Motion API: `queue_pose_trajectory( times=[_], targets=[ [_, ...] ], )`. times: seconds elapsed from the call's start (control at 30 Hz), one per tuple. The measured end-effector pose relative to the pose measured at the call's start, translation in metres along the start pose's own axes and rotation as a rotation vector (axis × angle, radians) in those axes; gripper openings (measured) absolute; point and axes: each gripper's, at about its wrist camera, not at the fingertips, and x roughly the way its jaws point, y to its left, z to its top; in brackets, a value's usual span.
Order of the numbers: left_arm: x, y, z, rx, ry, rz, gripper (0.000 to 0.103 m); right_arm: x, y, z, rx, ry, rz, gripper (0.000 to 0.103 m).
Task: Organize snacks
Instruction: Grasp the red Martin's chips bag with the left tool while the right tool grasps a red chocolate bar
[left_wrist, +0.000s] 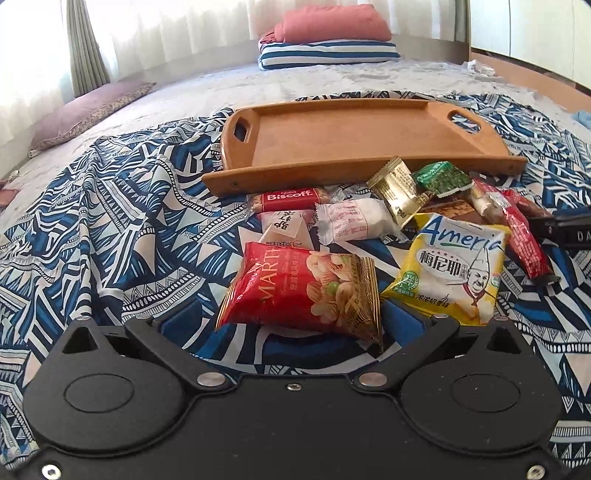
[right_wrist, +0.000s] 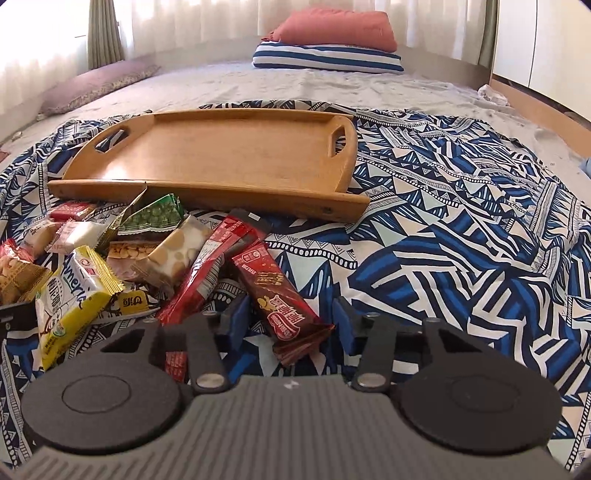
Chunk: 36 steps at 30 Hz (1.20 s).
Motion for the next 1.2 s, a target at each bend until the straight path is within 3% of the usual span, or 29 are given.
queue_pose_trajectory(
  times=[0.17,0.37,0.43,0.5,0.87,1.2],
  targets=[
    [0.006,0.011,0.003,-0.085,0.000,-0.025,0.102,-0.004,0.006,-0.006,-0.047,-0.024,-0.015,0.047],
    [0.004,0.005,0.004,-0.022,-0.053,0.012,0.090,-0.005,0.006,-0.006,-0.044,-0.028,-0.017,0.045],
    [0.004,0.004,0.004,-0.028,-0.057,-0.006,0.082,-0.006,0.010,-0.004,-0.076,-0.024,-0.021,0.033],
    [0.005,0.006,0.004,-0.059,-0.059,-0.026,0.082,-0.008,0.014,-0.002,-0.100,-0.026,-0.017,0.029],
    [-0.017,0.023,0.003,-0.129,-0.110,-0.126,0.079,-0.009,0.001,0.001,-0.017,-0.018,0.023,0.028],
    [-0.043,0.028,0.036,-0.074,-0.219,-0.118,0.079,-0.023,-0.001,0.020,0.044,-0.057,0.075,0.028]
  ],
)
